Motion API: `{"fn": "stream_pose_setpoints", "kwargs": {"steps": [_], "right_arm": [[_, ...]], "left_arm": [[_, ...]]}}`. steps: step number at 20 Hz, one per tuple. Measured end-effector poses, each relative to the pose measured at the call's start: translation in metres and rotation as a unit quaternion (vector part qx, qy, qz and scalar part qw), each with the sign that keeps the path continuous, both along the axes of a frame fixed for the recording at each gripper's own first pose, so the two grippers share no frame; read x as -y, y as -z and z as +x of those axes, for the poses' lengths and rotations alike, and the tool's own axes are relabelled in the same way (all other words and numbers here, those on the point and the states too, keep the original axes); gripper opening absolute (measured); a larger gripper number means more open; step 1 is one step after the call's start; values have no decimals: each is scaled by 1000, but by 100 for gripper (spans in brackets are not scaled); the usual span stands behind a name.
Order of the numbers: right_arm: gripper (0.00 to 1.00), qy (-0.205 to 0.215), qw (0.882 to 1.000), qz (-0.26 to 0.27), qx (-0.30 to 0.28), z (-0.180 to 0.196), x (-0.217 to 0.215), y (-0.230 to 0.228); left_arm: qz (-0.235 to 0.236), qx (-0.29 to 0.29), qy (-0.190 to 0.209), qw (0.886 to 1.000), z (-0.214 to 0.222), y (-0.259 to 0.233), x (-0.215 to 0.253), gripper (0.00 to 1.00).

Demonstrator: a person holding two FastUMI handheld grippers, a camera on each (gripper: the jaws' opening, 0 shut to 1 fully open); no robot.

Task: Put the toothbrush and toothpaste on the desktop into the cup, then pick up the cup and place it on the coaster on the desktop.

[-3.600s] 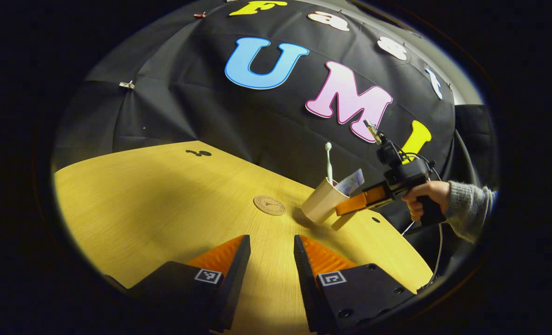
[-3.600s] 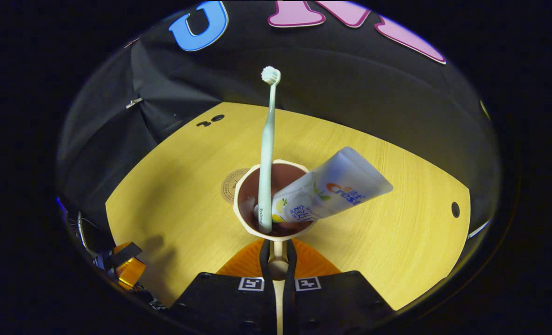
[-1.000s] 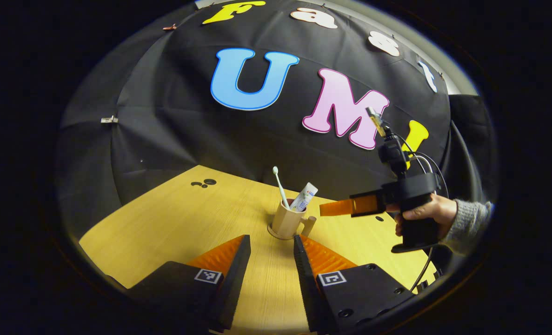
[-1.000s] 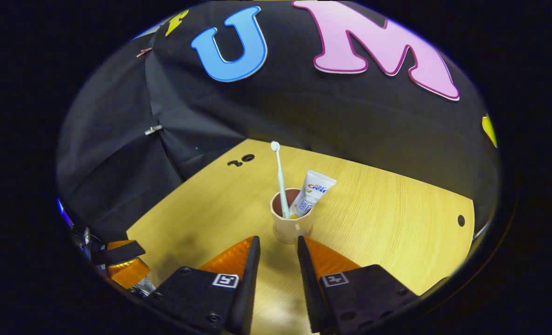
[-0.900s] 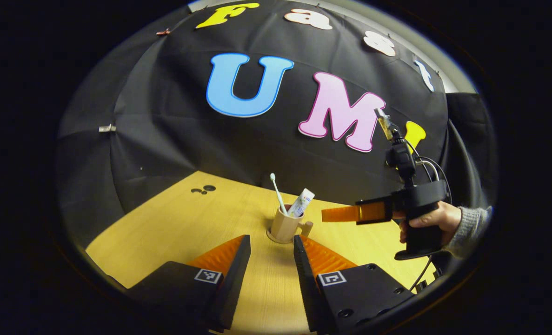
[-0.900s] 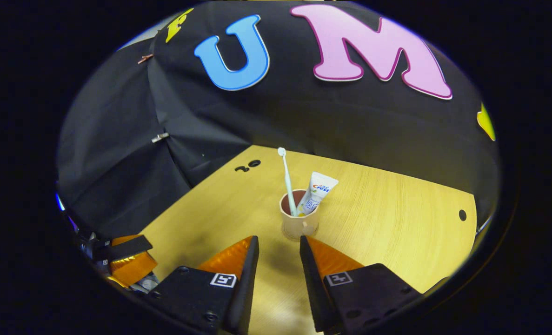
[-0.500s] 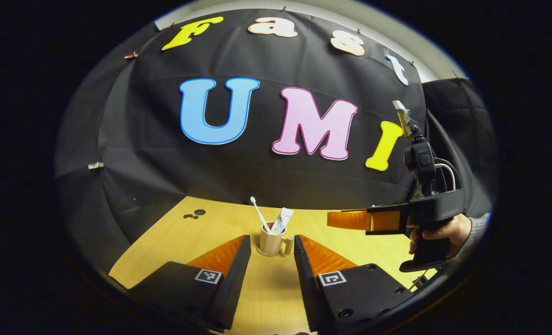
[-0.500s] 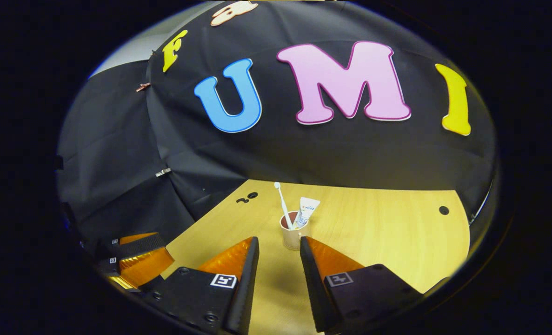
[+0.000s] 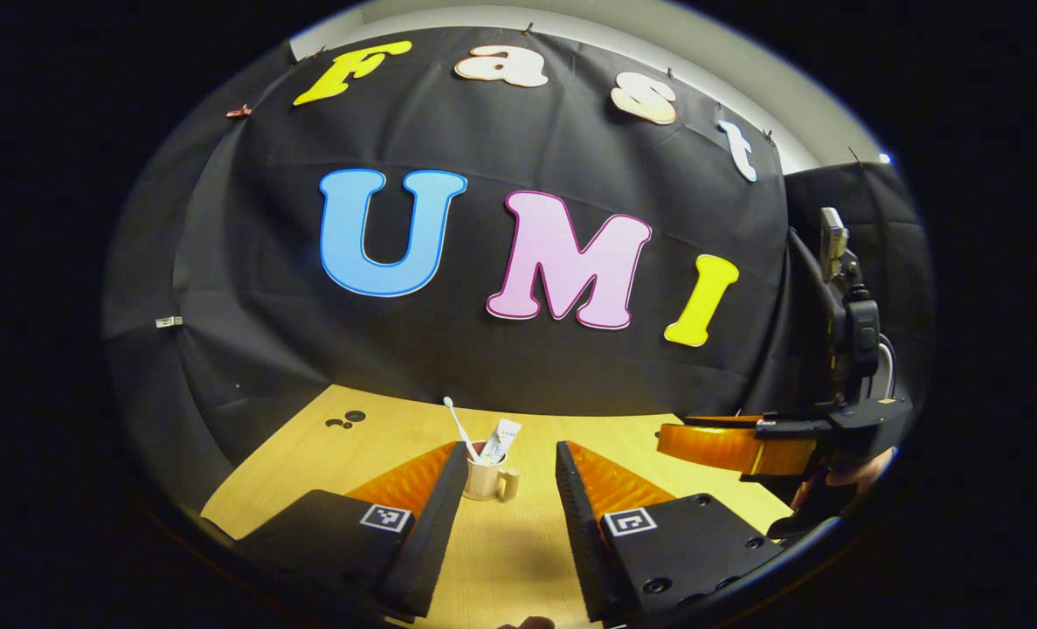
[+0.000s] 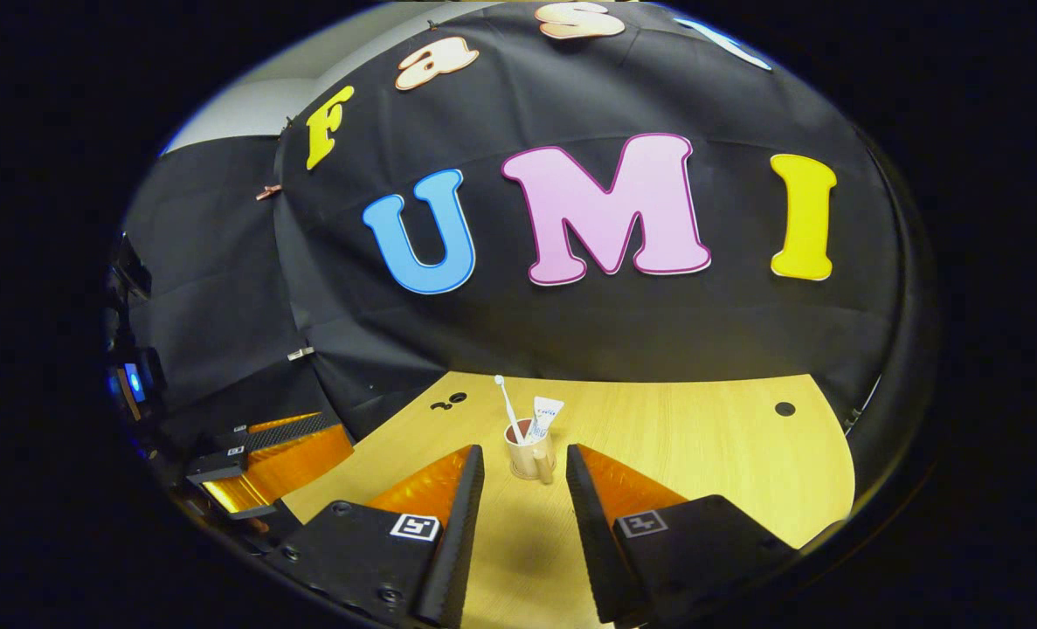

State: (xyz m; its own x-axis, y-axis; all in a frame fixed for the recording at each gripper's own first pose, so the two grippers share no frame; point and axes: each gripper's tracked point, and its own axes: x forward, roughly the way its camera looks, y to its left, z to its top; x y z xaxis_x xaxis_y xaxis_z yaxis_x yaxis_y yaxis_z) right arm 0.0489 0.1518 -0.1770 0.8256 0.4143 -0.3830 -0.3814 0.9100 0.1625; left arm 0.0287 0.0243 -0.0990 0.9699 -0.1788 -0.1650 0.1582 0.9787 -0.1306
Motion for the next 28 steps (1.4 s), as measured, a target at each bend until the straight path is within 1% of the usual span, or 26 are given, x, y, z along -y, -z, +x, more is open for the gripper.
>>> {"fn": "stream_pose_setpoints", "kwargs": {"steps": [1,2,3,7,8,9,10,13,15,19,22,23,24,28], "right_arm": [[59,-1,1000,-1,5,-3,1,-3],[62,-2,1000,-4,10,-5,2,-6],[62,-2,1000,-6,14,-7,4,-10],[63,2,1000,-5,23,-12,6,-17],[55,3,1000,-5,23,-12,6,-16],[63,7,1000,-5,22,-12,8,-16],[64,10,1000,-7,22,-12,11,-15],[66,17,999,-7,28,-13,13,-15],[73,15,999,-9,33,-16,12,-16],[74,14,999,-8,39,-17,15,-21],[77,16,999,-11,41,-18,19,-22],[78,15,999,-10,40,-18,20,-23],[81,16,999,-11,40,-18,21,-23],[84,14,999,-5,41,-18,20,-26]], "left_arm": [[2,2,0,1000,-1,-2,1,66],[4,5,2,1000,-1,-4,2,66],[7,8,3,1000,-3,-7,3,66],[25,19,0,1000,-4,-13,3,77],[28,21,1,999,-4,-14,4,78],[31,24,1,999,-5,-16,5,80],[32,28,2,999,-5,-19,6,82],[36,37,3,999,-4,-24,9,83],[40,40,3,998,-4,-24,11,84],[39,43,11,998,-6,-25,19,88],[40,43,13,998,-7,-25,23,89],[39,45,15,998,-8,-26,24,89],[37,45,18,998,-9,-26,26,89],[39,43,25,998,-9,-27,32,90]]}}
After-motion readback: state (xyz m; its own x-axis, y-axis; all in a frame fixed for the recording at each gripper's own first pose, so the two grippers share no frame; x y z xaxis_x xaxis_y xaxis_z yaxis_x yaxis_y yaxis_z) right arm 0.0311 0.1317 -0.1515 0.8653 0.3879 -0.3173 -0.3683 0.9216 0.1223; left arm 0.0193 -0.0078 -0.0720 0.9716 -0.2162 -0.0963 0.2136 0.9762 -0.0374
